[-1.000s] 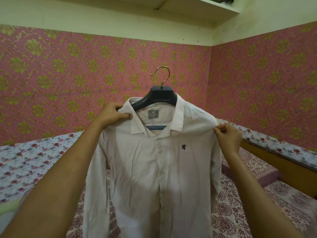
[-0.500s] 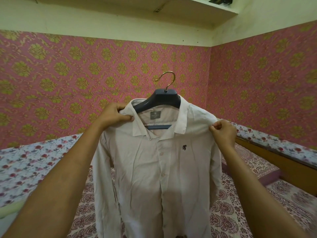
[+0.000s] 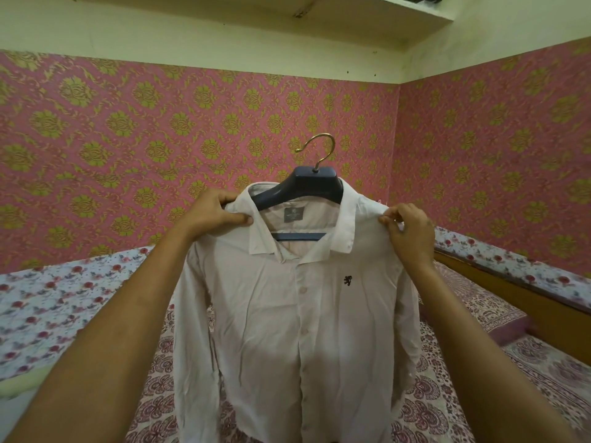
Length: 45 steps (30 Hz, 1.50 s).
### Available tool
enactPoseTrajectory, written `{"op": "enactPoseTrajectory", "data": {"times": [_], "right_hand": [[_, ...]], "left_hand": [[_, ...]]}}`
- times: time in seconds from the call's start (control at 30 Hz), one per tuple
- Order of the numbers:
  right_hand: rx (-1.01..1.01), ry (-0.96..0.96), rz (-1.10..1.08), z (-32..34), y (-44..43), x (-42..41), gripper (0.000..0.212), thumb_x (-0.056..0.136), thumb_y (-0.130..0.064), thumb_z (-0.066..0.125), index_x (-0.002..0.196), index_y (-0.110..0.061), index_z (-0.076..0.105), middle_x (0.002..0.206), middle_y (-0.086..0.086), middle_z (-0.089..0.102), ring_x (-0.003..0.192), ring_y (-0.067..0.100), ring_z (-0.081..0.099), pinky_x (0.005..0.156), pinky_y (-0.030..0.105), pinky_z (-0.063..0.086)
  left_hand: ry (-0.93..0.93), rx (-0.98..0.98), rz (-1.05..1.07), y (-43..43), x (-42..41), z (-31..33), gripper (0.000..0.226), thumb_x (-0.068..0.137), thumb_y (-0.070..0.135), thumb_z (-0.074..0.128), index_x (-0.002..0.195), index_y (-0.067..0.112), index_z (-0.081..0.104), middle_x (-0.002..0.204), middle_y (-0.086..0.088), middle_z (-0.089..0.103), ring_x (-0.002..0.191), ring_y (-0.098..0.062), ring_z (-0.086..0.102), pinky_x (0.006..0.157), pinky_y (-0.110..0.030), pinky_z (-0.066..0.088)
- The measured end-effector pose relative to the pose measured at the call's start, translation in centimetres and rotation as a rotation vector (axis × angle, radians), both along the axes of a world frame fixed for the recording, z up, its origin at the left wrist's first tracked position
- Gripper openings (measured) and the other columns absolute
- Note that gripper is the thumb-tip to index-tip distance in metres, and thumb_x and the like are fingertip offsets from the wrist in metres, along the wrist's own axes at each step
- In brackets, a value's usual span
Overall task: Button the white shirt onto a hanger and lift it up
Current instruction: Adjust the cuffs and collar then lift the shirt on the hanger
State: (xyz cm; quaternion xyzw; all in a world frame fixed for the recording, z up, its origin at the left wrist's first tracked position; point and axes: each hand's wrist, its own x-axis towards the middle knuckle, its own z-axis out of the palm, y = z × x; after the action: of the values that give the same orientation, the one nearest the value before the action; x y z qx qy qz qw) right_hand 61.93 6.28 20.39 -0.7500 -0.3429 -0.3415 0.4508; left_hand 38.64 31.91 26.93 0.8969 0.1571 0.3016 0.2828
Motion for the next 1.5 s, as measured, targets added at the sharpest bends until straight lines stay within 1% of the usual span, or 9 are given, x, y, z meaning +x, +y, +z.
{"op": "enactPoseTrajectory", "data": {"times": [0.2,0.37,0.6,0.7,0.77,0.9,1.03,1.23,1.5], "right_hand": [[-0.179,-0.234,-0.015,0.3,0.2,-0.1,0.012,0.087,-0.013,0.051,0.076,-0.01,0.053,0.074,0.003,0.053,0.068,0.019,0.04,0.066,0.029,0.03],[-0.443,-0.324,0.002,-0.5,-0.5,0.7,0.003,0.083,-0.013,0.059,0.081,-0.012,0.056,0.081,0.004,0.055,0.073,0.026,0.048,0.067,0.03,0.026],[-0.238,0.212,0.377,1.7,0.1,-0.7,0.05,0.091,-0.055,0.038,0.122,-0.018,0.05,0.113,-0.004,0.052,0.105,0.012,0.047,0.087,0.032,0.038],[-0.372,0.452,0.546,2.1,0.2,-1.1,0.066,0.072,-0.074,0.035,0.083,-0.014,0.057,0.083,0.007,0.054,0.076,0.021,0.052,0.067,0.028,0.039],[-0.359,0.445,0.534,2.0,0.3,-1.3,0.063,0.068,-0.073,0.036,0.064,-0.012,0.048,0.066,0.012,0.046,0.058,0.022,0.044,0.056,0.026,0.035],[-0.263,0.316,0.475,2.5,1.0,-0.7,0.055,0.073,-0.064,0.042,0.057,-0.012,0.045,0.054,0.005,0.041,0.042,0.009,0.035,0.051,0.027,0.029],[-0.259,0.143,0.375,4.6,1.1,0.3,0.052,0.082,-0.052,0.054,0.051,-0.013,0.037,0.049,0.001,0.032,0.046,0.015,0.027,0.055,0.031,0.024],[-0.298,0.103,0.185,7.6,0.8,-0.4,0.057,0.076,-0.061,0.059,0.052,-0.016,0.034,0.052,0.001,0.039,0.052,0.019,0.037,0.052,0.031,0.023],[-0.288,0.118,-0.062,7.1,-0.1,-2.4,0.065,0.065,-0.077,0.056,0.076,-0.012,0.056,0.077,0.003,0.057,0.075,0.024,0.049,0.066,0.033,0.031]], "left_hand": [[-0.022,-0.008,0.079,1.1,0.2,0.2,0.02,0.074,0.018,0.076,0.09,0.007,0.07,0.084,-0.007,0.066,0.072,-0.018,0.059,0.065,-0.032,0.048],[0.053,0.018,0.1,1.1,0.3,-0.2,0.017,0.075,0.019,0.074,0.086,0.007,0.069,0.075,0.0,0.064,0.066,-0.013,0.055,0.056,-0.024,0.042],[0.125,0.014,0.025,1.1,0.6,-0.7,0.019,0.071,0.022,0.078,0.086,0.011,0.073,0.088,-0.017,0.07,0.075,-0.028,0.061,0.068,-0.041,0.048],[0.092,-0.034,-0.018,0.5,0.7,-0.6,0.011,0.072,0.016,0.077,0.081,0.02,0.072,0.084,-0.006,0.07,0.073,-0.021,0.061,0.066,-0.034,0.048],[0.081,-0.046,-0.029,0.5,0.6,-0.6,0.013,0.072,0.015,0.077,0.082,0.019,0.072,0.083,-0.005,0.069,0.071,-0.018,0.061,0.065,-0.03,0.048],[0.091,-0.071,-0.05,0.5,0.3,-0.3,0.014,0.073,0.016,0.077,0.085,0.019,0.071,0.084,-0.002,0.069,0.073,-0.017,0.062,0.069,-0.032,0.05],[0.066,-0.111,-0.075,-0.1,0.1,1.0,0.019,0.074,0.024,0.076,0.09,0.016,0.069,0.084,0.001,0.068,0.069,-0.008,0.064,0.068,-0.027,0.05],[0.003,0.012,0.035,-1.2,0.6,2.6,0.053,0.056,0.061,0.066,0.081,0.014,0.066,0.075,-0.002,0.064,0.067,-0.018,0.06,0.059,-0.032,0.043],[0.018,0.159,0.167,-4.1,1.4,2.3,0.078,0.047,0.083,0.049,0.098,0.026,0.064,0.092,-0.001,0.069,0.082,-0.022,0.063,0.075,-0.041,0.054]]}}
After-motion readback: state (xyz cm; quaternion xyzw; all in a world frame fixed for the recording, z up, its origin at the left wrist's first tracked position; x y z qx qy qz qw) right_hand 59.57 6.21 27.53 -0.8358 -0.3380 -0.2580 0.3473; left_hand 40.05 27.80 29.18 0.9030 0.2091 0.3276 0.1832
